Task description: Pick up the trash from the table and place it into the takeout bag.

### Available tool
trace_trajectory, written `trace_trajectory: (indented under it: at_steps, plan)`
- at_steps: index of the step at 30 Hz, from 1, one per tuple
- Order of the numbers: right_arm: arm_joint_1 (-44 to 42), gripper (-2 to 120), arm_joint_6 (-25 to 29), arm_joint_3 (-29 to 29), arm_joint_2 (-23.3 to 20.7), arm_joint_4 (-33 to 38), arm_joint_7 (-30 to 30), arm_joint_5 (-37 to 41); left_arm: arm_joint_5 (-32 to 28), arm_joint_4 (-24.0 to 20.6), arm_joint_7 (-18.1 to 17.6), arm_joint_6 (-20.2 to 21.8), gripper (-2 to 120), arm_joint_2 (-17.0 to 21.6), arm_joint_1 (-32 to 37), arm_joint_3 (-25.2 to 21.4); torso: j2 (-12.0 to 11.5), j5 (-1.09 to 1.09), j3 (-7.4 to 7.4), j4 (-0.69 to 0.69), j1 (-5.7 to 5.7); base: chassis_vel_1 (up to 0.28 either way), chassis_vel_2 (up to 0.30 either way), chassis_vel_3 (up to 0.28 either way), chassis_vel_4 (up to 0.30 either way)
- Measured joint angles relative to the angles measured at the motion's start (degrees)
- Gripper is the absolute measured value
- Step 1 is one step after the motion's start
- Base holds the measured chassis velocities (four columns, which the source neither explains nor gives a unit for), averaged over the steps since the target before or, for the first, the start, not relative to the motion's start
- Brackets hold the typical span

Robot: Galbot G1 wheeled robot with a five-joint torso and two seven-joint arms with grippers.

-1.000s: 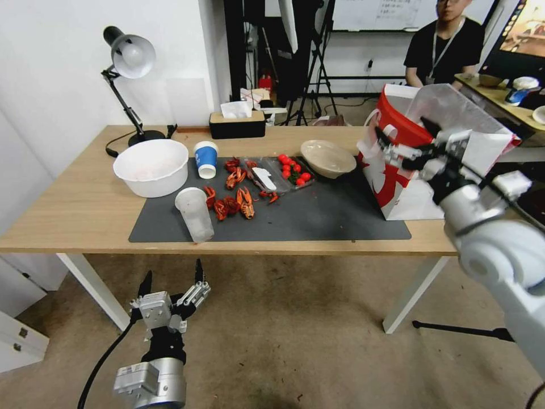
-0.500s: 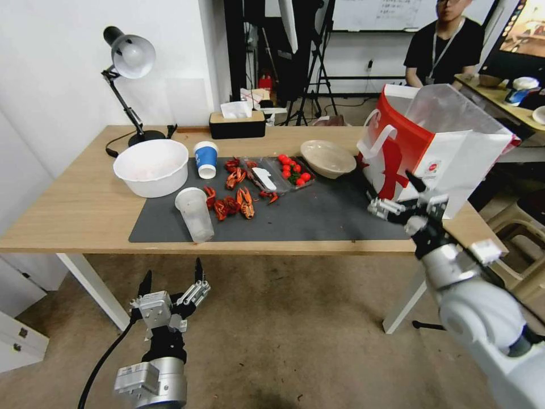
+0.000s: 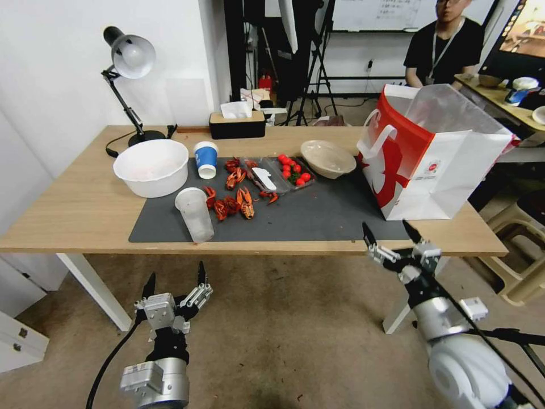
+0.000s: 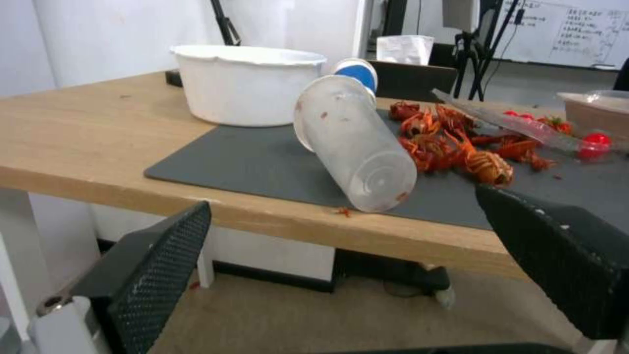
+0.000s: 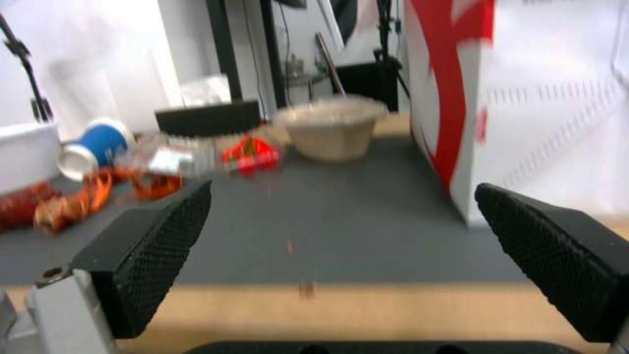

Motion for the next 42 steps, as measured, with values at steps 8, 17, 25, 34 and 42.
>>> trace_trajectory:
  at_steps: [8,17,25,34,42]
  plan:
    - [-2.63,100,1.04,-0.83,1.61,-0.49,-0.14,-3.24,-0.04,0.17,0.19,-0.07,100,-0.06,0.08,0.21,0.0,0.0,0.0,0.01,0.0,0.0,0.0,0.0,0.0]
    - [-3.55,100,0.29,-1.64,2.09,0.08,1.32,-6.38,-0.16,0.31,0.21,-0.19,100,-0.17,0.16,0.28,0.0,0.0,0.01,0.0,0.0,0.0,0.0,0.0,0.0]
    - [-2.79,100,-1.05,-2.12,2.17,0.86,1.92,-5.46,-0.28,0.73,0.19,-0.25,100,-0.14,-0.44,0.42,0.0,0.0,0.0,0.0,0.0,0.0,0.0,0.0,0.0]
    - [5.29,100,-7.42,-5.0,1.12,2.86,5.28,1.76,0.16,0.96,0.09,-0.63,100,-0.14,-0.27,0.43,0.0,0.0,0.0,0.01,0.01,0.0,0.0,0.0,0.0]
    - [15.9,100,-16.25,-7.9,2.76,2.46,9.84,14.18,0.39,1.18,-0.25,-0.8,100,-0.55,-0.45,0.53,0.0,0.0,0.01,0.0,0.01,0.0,0.0,0.0,0.0]
